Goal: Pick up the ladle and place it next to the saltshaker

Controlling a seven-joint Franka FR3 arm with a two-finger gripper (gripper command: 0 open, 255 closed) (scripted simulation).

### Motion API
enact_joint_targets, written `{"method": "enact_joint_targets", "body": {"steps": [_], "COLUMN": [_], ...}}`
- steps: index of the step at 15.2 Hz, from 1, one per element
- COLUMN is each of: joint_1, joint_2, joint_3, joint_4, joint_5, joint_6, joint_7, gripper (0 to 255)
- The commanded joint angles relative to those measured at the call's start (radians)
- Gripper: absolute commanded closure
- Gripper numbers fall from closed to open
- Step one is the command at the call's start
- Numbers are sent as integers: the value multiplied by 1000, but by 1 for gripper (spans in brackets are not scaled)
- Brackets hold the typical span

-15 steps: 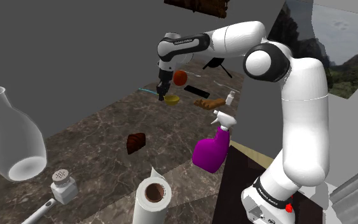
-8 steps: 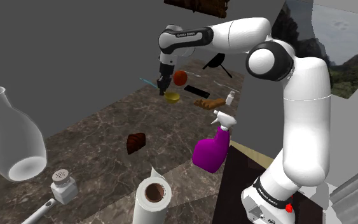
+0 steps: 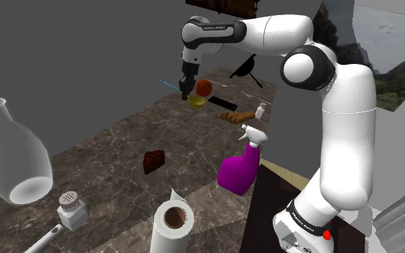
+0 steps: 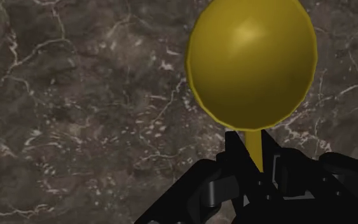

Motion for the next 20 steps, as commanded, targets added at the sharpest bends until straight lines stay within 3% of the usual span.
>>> {"method": "enact_joint_targets", "body": {"steps": [1, 15, 20], "joint_1": [0, -9, 68], "joint_2": [-7, 3, -151], "joint_3": [0, 2, 18], "joint_4": [14, 208, -32], "joint_5": [-1, -3, -6], "joint_6": [-21, -204, -106], "joint_7": [3, 26, 101], "gripper": [255, 255, 255]}}
